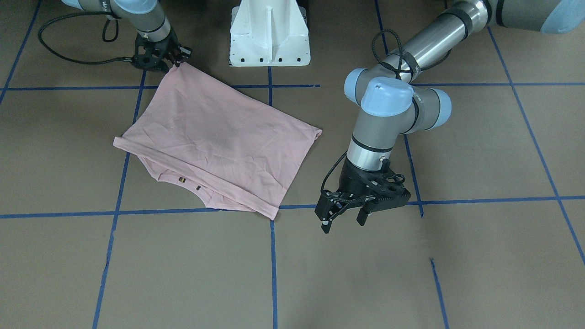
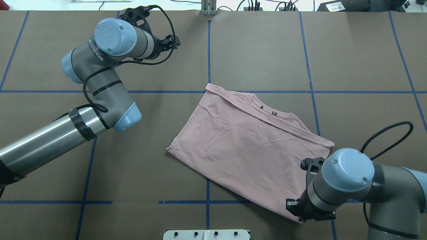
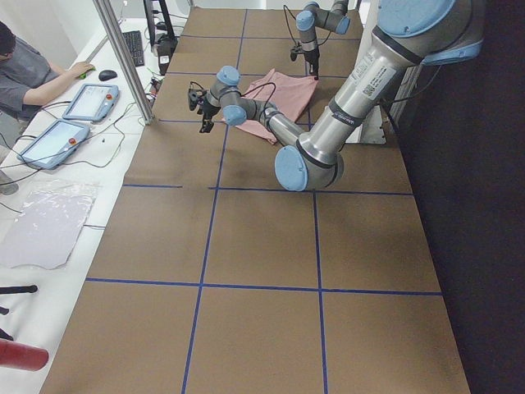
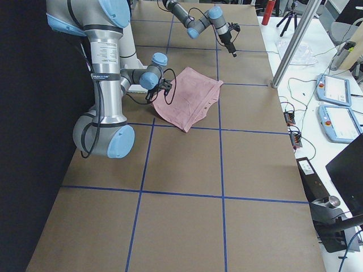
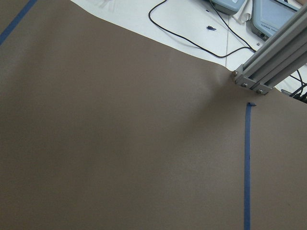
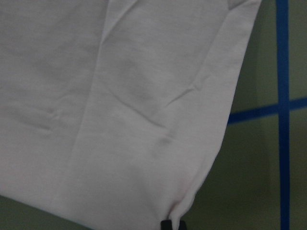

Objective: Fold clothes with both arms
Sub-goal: 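Grasp the folded shirt corner with the right gripper and drag it toward the robot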

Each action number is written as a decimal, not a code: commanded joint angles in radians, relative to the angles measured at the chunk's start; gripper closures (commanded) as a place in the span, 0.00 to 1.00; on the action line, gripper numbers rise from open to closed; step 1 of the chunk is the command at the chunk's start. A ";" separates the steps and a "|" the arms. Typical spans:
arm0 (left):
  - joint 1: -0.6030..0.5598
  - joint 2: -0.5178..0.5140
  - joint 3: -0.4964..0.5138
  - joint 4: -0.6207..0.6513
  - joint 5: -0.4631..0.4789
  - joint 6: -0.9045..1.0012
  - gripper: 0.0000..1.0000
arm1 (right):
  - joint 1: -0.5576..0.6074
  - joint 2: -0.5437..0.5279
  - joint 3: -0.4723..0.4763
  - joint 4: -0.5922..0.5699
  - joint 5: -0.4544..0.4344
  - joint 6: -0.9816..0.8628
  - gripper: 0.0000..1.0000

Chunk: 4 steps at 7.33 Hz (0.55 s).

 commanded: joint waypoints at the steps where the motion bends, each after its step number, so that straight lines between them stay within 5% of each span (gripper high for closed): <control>1: 0.026 0.000 -0.019 0.001 0.002 -0.025 0.00 | -0.103 -0.015 0.009 -0.008 0.004 0.103 0.45; 2: 0.031 0.000 -0.032 0.003 0.000 -0.025 0.00 | -0.103 -0.006 0.029 -0.004 0.001 0.139 0.00; 4: 0.086 0.061 -0.151 0.059 0.000 -0.048 0.00 | 0.005 0.028 0.090 0.002 -0.007 0.148 0.00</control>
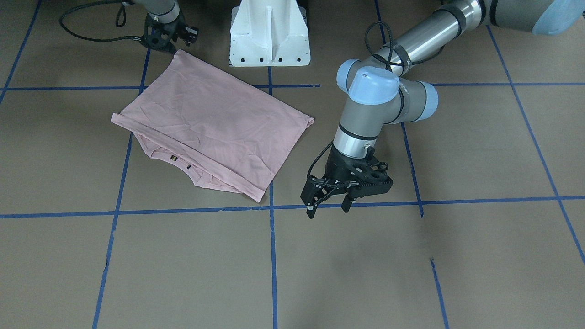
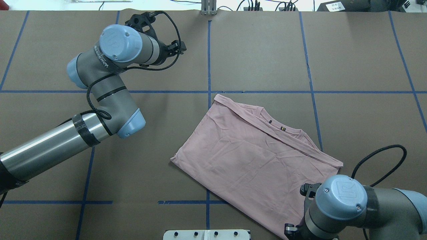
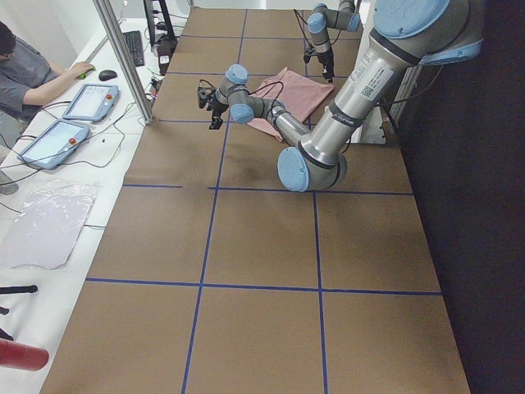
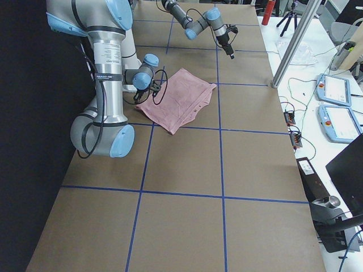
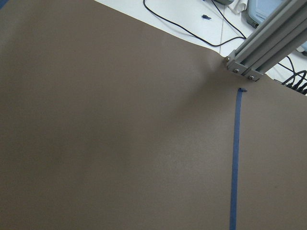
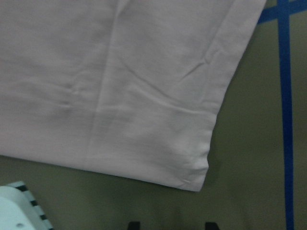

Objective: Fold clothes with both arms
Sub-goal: 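Grasp the folded shirt corner with the right gripper and drag it toward the robot, then rotate the shirt with the right gripper while the left gripper lowers beside it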

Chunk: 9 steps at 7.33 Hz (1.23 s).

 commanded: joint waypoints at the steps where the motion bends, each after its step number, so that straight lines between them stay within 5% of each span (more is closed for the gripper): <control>1: 0.072 0.051 -0.168 0.189 -0.001 -0.026 0.00 | 0.155 0.082 0.031 0.005 -0.006 0.010 0.00; 3: 0.188 0.077 -0.307 0.385 0.007 -0.163 0.00 | 0.300 0.162 0.025 0.005 -0.009 0.001 0.00; 5: 0.313 0.113 -0.315 0.462 0.066 -0.344 0.00 | 0.372 0.194 0.020 0.012 -0.043 -0.028 0.00; 9: 0.376 0.156 -0.341 0.470 0.099 -0.419 0.00 | 0.386 0.188 0.013 0.100 -0.110 -0.048 0.00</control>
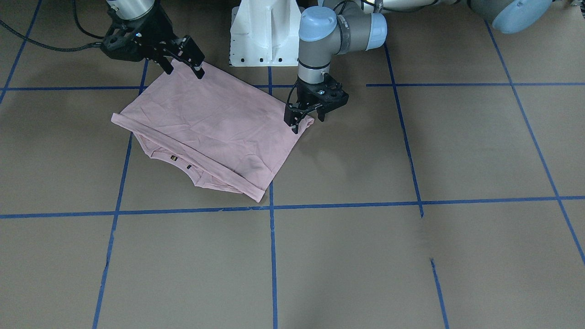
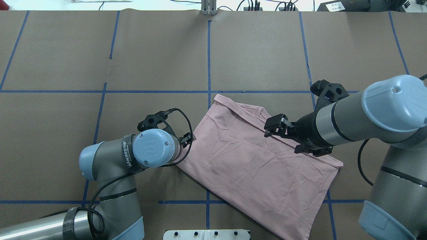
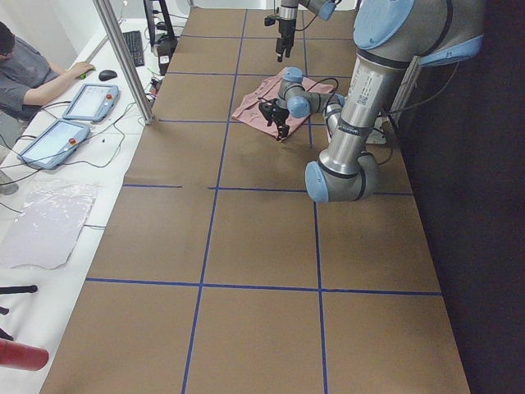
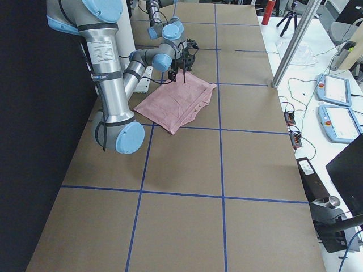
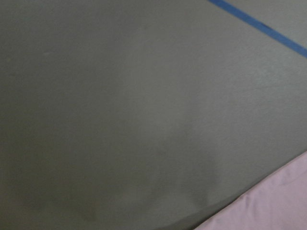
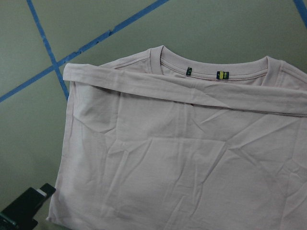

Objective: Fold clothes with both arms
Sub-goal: 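Rotate the shirt with the right gripper while the left gripper lowers beside it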

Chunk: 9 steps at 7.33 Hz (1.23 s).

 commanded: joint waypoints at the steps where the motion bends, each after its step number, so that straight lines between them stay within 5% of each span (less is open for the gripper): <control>1: 0.026 0.013 -0.005 0.002 0.003 -0.018 0.01 | 0.001 -0.001 -0.001 0.008 -0.017 -0.003 0.00; 3: 0.031 0.015 -0.005 0.000 0.001 -0.018 0.14 | 0.001 -0.001 -0.001 0.008 -0.017 -0.003 0.00; 6: 0.050 0.013 -0.008 0.005 0.006 -0.018 1.00 | 0.001 -0.003 -0.001 0.008 -0.017 -0.003 0.00; 9: 0.052 0.018 -0.070 0.035 0.004 -0.008 1.00 | 0.003 -0.006 -0.001 0.006 -0.017 -0.003 0.00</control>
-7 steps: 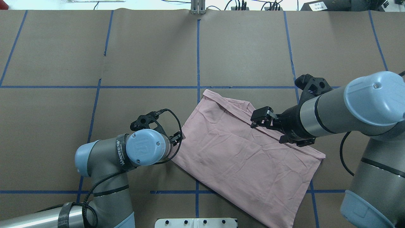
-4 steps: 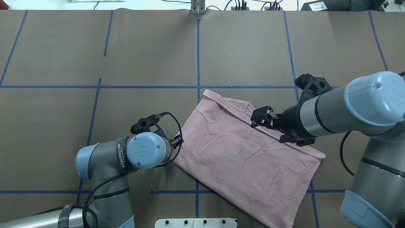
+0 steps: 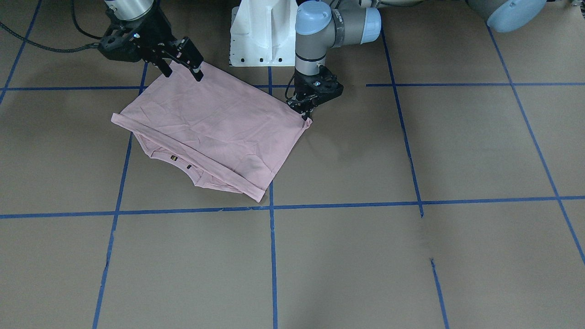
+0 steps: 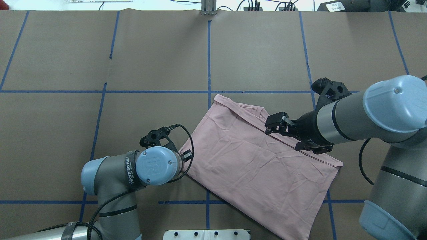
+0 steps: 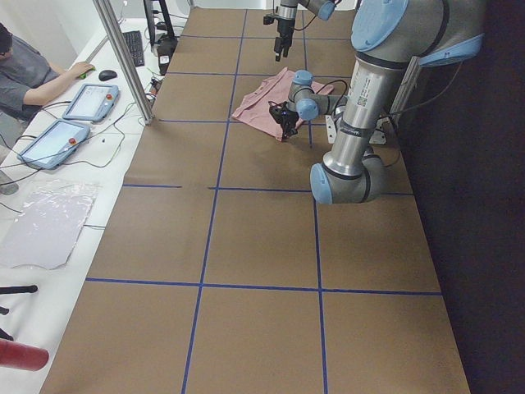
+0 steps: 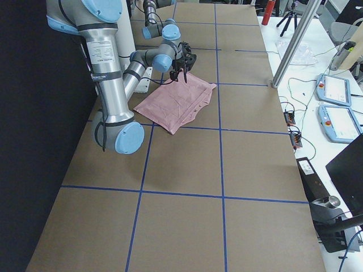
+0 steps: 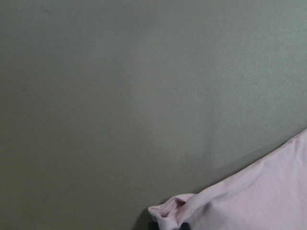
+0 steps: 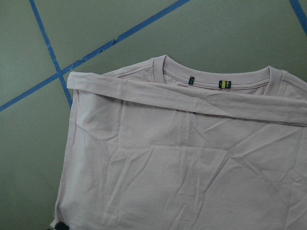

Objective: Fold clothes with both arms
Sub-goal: 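Rotate the shirt with the right gripper while the left gripper lowers beside it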

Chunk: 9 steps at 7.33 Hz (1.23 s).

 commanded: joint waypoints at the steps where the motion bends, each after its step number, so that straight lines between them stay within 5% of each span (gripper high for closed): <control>1: -0.018 0.024 -0.088 0.045 -0.004 0.013 1.00 | 0.001 -0.004 -0.001 -0.001 0.000 0.000 0.00; 5: -0.201 0.006 0.017 0.012 -0.001 0.186 1.00 | 0.012 -0.004 -0.001 -0.001 0.000 0.000 0.00; 9: -0.397 -0.172 0.448 -0.315 0.000 0.355 1.00 | 0.018 -0.012 -0.002 -0.001 -0.003 0.000 0.00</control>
